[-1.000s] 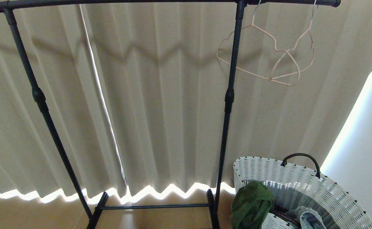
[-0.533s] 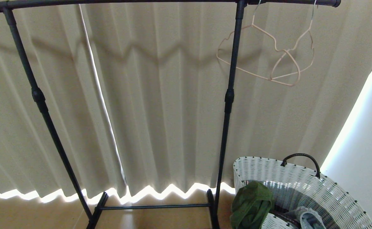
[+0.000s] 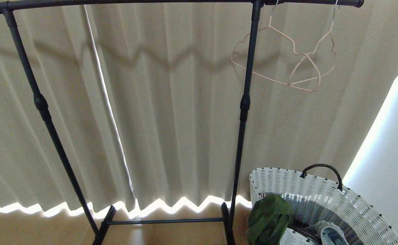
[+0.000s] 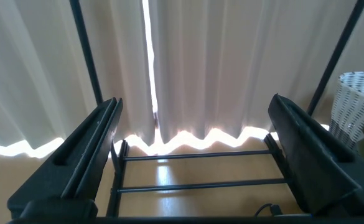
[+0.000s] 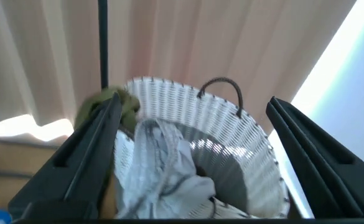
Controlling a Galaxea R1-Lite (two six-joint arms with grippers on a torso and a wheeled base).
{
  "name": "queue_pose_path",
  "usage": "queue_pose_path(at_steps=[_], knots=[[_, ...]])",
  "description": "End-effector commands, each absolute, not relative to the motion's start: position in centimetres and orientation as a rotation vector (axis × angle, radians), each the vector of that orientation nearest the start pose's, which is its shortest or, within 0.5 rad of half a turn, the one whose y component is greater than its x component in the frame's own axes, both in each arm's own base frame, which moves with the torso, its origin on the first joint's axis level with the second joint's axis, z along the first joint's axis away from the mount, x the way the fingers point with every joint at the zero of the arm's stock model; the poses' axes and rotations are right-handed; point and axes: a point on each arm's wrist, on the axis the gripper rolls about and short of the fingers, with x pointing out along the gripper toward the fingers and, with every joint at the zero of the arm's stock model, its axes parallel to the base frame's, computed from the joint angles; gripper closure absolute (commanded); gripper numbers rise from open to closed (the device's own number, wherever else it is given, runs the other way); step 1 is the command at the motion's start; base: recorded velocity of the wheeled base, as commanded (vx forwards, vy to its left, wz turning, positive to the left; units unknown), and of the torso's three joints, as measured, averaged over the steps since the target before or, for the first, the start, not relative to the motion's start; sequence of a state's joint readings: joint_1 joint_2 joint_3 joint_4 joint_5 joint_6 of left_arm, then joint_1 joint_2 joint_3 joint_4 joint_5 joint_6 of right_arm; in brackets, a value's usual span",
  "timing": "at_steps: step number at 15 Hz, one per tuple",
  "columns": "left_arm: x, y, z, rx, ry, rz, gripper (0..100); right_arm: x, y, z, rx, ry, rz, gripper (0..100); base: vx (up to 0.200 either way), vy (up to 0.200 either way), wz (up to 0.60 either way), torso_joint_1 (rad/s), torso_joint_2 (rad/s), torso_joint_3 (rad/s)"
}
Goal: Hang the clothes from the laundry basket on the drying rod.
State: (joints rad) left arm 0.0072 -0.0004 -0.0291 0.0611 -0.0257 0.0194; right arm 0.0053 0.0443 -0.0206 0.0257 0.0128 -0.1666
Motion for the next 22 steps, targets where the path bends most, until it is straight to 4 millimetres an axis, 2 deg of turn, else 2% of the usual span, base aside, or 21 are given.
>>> queue_pose_path(at_steps=[1,2,3,4,6,8,11,13,14,18,22], knots=[[-2.5,-0.1,7.7,0.019,0.032,-0.020,0,-0.9,0.0,9.9,-0.242,0.178,0.051,0,0.000,0.000,0.00,0.000,0.00,0.000],[-2.5,-0.1,7.7,0.024,0.033,-0.023,0,0.6,0.0,11.0,-0.257,0.285,0.064,0,0.000,0.000,0.00,0.000,0.00,0.000],[-2.5,-0.1,7.7,0.024,0.033,-0.022,0,1.1,0.0,11.3,-0.267,0.324,0.070,0,0.000,0.000,0.00,0.000,0.00,0.000],[-2.5,-0.1,7.7,0.022,0.032,-0.020,0,3.1,0.0,11.6,-0.309,0.467,0.087,0,0.000,0.000,0.00,0.000,0.00,0.000],[-2.5,-0.1,7.7,0.022,0.032,-0.020,0,5.9,0.0,10.7,-0.396,0.702,0.100,0,0.000,0.000,0.00,0.000,0.00,0.000],[-2.5,-0.1,7.7,0.024,0.032,-0.019,0,7.6,-0.1,9.6,-0.514,0.857,0.156,0,0.000,0.000,0.00,0.000,0.00,0.000],[-2.5,-0.1,7.7,0.024,0.032,-0.019,0,9.7,0.0,8.6,-0.613,0.943,0.234,0,0.000,0.000,0.00,0.000,0.00,0.000],[-2.5,-0.1,7.7,0.024,0.032,-0.017,0,12.4,0.0,7.4,-0.634,0.988,0.260,0,0.000,0.000,0.00,0.000,0.00,0.000],[-2.5,-0.1,7.7,0.022,0.032,-0.017,0,13.0,0.0,7.1,-0.635,0.989,0.261,0,0.000,0.000,0.00,0.000,0.00,0.000],[-2.5,-0.1,7.7,0.018,0.032,-0.014,0,16.7,-0.1,5.0,-0.660,0.982,0.204,0,0.000,0.000,0.00,0.000,0.00,0.000],[-2.5,-0.1,7.7,0.018,0.032,-0.013,0,19.1,-0.3,3.1,-0.679,0.976,0.147,0,0.000,0.000,0.00,0.000,0.00,0.000]])
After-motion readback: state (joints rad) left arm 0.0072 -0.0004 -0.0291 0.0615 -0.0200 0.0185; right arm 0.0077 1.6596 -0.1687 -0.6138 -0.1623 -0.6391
